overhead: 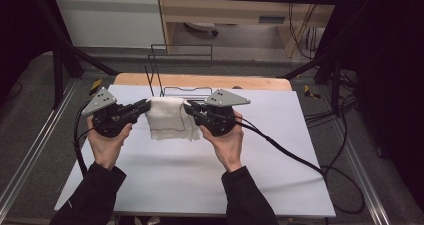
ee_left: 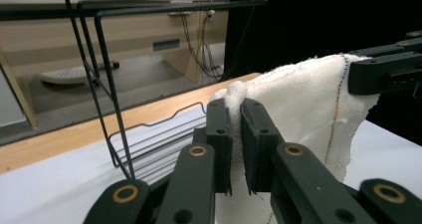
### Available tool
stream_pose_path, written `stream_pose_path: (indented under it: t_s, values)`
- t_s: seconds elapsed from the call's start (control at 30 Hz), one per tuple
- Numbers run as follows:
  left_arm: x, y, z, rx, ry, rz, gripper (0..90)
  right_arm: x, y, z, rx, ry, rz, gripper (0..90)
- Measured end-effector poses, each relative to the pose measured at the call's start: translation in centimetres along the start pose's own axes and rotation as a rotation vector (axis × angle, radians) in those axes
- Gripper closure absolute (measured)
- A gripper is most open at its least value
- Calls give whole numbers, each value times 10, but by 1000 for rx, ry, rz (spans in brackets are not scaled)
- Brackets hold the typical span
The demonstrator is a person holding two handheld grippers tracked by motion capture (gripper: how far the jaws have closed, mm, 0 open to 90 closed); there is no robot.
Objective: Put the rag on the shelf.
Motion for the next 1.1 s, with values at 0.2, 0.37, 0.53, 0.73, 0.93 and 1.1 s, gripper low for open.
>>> stream_pose_path:
  t_s: [0.2,0.37,0.53,0.73,0.93,1.1]
  values:
    - [-2,12,1,-32,-1,10,829,-3,11,-4,-22,-8,-13,821]
    - [-2,24,3,-60,3,5,829,-5,21,-7,-41,-20,-35,820]
    - [-4,33,6,-88,7,-3,829,-9,31,-10,-57,-31,-47,820]
    - [-4,44,9,-110,8,0,829,-13,41,-13,-78,-45,-58,821]
    - [-4,55,13,-123,11,7,830,-17,50,-16,-102,-61,-63,821]
    - [-4,64,16,-135,11,10,829,-21,57,-17,-121,-76,-60,821]
Point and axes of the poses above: each handheld gripper's, and its own axes: z roughly forward along the jaws, y roughly out of its top, x roughly to its left, the point moved 3 cm from there along z, roughly forward along the jaws, and after that the axes turned 4 degrees about y, right-handed, at the moved point
